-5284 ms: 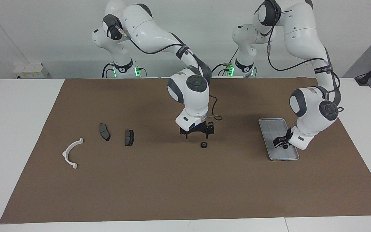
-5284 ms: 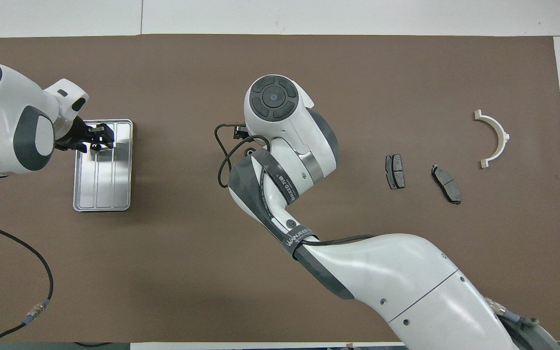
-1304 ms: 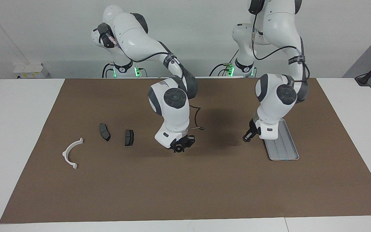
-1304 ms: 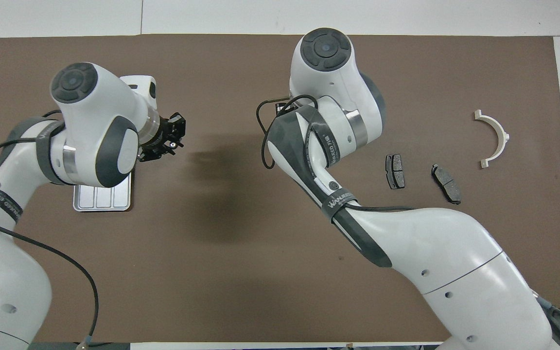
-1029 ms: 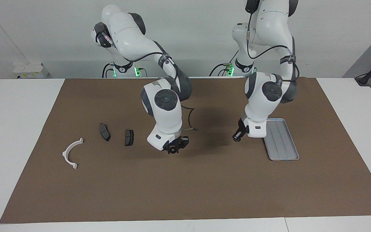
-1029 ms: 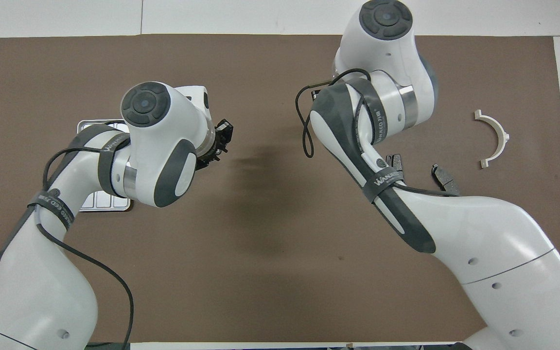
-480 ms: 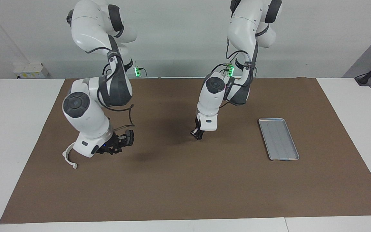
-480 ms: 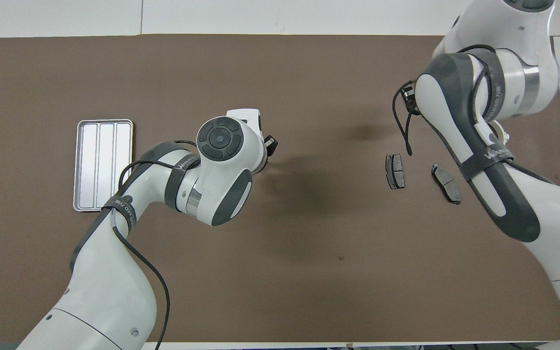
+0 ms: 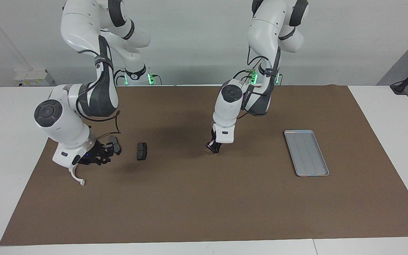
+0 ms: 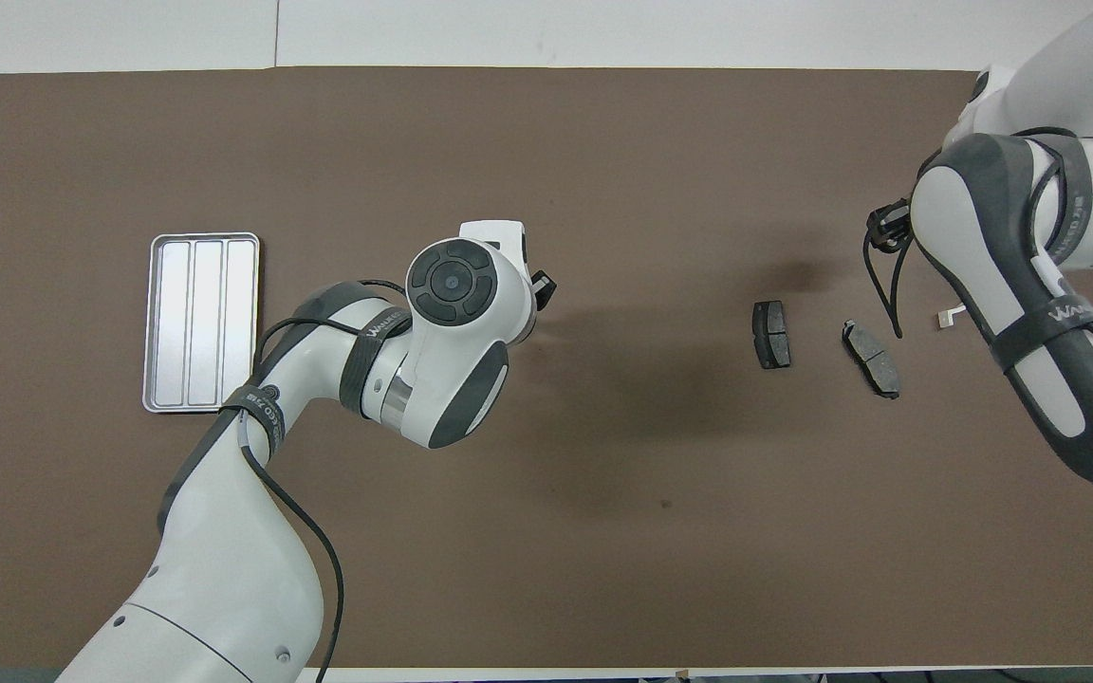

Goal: Place bearing gear from tray to pile

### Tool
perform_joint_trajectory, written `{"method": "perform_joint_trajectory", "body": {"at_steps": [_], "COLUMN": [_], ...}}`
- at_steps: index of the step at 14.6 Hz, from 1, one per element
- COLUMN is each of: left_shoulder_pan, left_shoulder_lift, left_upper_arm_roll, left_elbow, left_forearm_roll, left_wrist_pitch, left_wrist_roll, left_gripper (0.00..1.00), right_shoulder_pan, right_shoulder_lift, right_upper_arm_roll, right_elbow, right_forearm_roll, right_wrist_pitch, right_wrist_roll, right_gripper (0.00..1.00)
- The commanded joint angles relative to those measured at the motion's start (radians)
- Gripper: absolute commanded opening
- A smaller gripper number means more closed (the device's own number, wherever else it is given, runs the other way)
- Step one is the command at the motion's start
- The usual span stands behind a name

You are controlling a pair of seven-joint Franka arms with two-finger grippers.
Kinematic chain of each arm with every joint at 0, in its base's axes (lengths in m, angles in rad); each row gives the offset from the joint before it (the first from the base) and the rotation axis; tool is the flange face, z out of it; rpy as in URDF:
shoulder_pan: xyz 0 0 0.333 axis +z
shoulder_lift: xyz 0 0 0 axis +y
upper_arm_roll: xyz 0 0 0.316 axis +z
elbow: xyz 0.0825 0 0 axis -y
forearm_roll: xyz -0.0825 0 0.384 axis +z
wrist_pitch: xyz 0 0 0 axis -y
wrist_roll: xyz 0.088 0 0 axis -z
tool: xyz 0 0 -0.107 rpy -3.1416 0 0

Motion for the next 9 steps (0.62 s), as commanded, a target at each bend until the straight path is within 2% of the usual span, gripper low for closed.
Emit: {"method": "perform_joint_trajectory", "body": {"at_steps": [1, 6, 9], "left_shoulder_pan": [-0.015, -0.023, -0.021], "left_shoulder_lift": [0.007, 0.034, 0.034], "left_upper_arm_roll": [0.015, 0.014, 0.014], "left_elbow": [-0.004, -0.011, -0.014], "left_forearm_roll": [0.016, 0.016, 0.016], "left_wrist_pitch": [0.028, 0.084, 0.084], "left_wrist_roll": [-0.025, -0.045, -0.045], "left_gripper": [0.0, 0.0, 0.0], "right_shoulder_pan": [-0.025, -0.045, -0.068], "right_shoulder_lift": [-0.087, -0.122, -0.123], "right_upper_arm_roll": [0.019, 0.019, 0.019], "right_elbow": [-0.188, -0.333, -0.366], "right_forearm_roll": [0.002, 0.002, 0.003], "right_wrist_pitch": [0.128, 0.271, 0.311], "right_wrist_roll": [-0.023, -0.055, -0.096], "right_gripper": [0.0, 0.0, 0.0]}}
